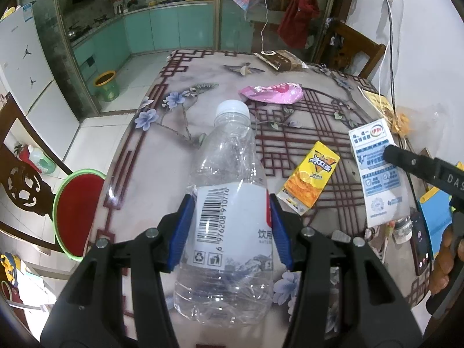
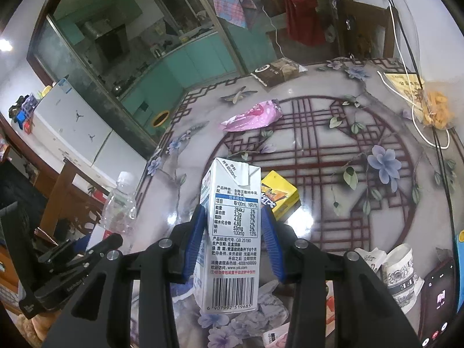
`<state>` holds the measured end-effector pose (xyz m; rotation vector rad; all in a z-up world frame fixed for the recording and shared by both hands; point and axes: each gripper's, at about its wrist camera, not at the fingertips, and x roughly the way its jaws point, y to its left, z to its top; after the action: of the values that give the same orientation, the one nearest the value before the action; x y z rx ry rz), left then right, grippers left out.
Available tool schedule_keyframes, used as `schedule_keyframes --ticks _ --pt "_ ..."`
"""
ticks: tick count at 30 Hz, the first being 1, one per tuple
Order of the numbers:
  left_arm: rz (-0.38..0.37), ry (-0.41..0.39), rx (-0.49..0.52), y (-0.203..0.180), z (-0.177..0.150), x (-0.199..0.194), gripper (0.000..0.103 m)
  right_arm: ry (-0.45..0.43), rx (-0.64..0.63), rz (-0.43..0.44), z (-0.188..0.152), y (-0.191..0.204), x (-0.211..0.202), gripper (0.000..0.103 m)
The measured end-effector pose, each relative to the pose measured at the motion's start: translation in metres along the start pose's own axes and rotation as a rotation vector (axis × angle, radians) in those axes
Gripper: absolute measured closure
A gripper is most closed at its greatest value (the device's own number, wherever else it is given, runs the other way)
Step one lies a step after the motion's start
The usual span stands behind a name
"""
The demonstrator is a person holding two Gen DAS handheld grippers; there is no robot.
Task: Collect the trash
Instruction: 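Carry the bottle and milk carton over the red bucket with both grippers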
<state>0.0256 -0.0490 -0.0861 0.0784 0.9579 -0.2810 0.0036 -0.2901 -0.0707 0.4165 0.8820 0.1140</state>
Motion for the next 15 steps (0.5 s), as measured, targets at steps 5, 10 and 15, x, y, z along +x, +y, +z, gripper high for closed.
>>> schedule_keyframes --ticks 5,10,15 --pt "0.004 0.0 -0.002 0.006 -0.005 -0.002 0.054 -0.003 -0.006 0.002 -0.002 0.008 0.001 0.064" --pt "0.018 0.0 -0.021 0.019 -0.008 -0.004 0.054 0.007 -0.015 0.007 -0.005 0.017 0.007 0.064" --pt "0.018 -0.005 -0.031 0.026 -0.008 -0.006 0.054 0.009 -0.024 0.008 -0.004 0.025 0.01 0.064"
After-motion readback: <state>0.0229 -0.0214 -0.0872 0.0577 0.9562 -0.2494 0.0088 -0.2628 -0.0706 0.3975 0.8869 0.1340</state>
